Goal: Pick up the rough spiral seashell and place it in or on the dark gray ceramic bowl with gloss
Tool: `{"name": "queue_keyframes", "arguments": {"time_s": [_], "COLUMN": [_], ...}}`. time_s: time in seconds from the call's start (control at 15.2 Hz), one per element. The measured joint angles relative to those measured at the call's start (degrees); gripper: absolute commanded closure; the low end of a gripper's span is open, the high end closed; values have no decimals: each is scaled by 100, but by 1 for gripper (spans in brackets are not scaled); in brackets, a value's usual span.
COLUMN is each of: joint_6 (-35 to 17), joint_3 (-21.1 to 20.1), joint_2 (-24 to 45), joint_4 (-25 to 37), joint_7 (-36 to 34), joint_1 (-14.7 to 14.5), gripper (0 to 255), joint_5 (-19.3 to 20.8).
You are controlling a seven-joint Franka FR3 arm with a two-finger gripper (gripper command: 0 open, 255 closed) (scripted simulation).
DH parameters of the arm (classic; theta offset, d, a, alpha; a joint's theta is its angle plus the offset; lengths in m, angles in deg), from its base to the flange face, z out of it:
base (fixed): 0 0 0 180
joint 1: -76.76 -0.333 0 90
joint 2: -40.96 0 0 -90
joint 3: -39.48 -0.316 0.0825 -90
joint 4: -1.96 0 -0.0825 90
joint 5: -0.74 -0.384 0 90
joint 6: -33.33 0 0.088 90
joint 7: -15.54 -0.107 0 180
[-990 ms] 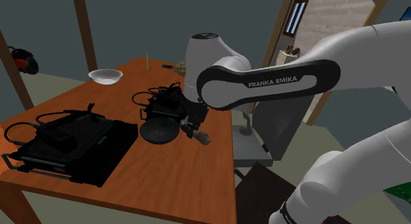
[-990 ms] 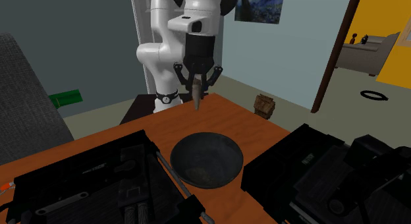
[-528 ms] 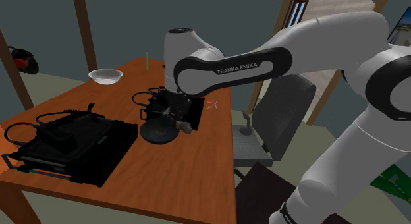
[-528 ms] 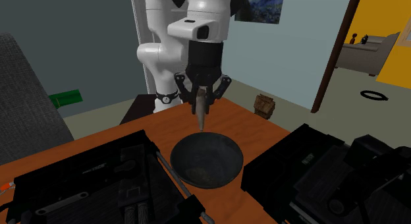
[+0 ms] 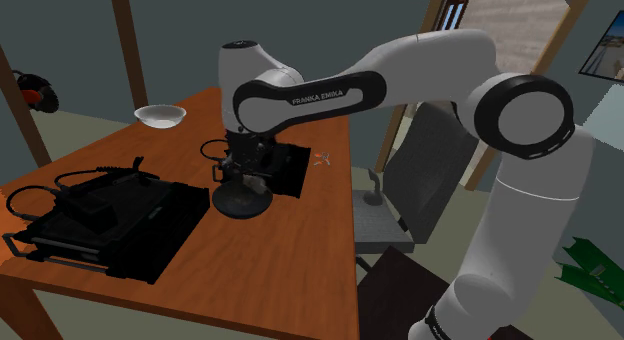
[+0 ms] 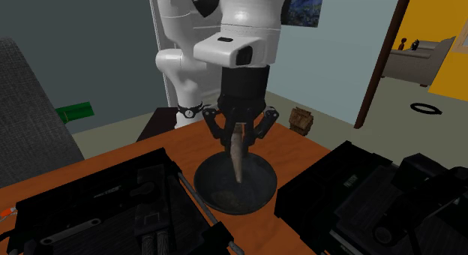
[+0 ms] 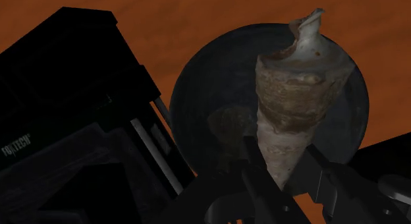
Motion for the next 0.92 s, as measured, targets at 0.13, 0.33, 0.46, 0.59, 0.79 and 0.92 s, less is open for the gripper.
{"name": "queue_keyframes", "arguments": {"time_s": [0.13, 0.33, 0.46, 0.59, 0.79, 0.92], "joint_6": [-118, -324, -451, -583, -653, -664], "joint_3": [19, 40, 52, 62, 72, 73], "joint_2": [57, 131, 210, 247, 277, 280], "joint_4": [-71, -218, -287, -393, -438, -447], "joint_7": [-14, -64, -126, -168, -188, -191], "joint_1": [5, 2, -21, -27, -30, -30], "gripper": [255, 255, 255, 255, 255, 255], "joint_5": [43, 106, 167, 206, 232, 235]}}
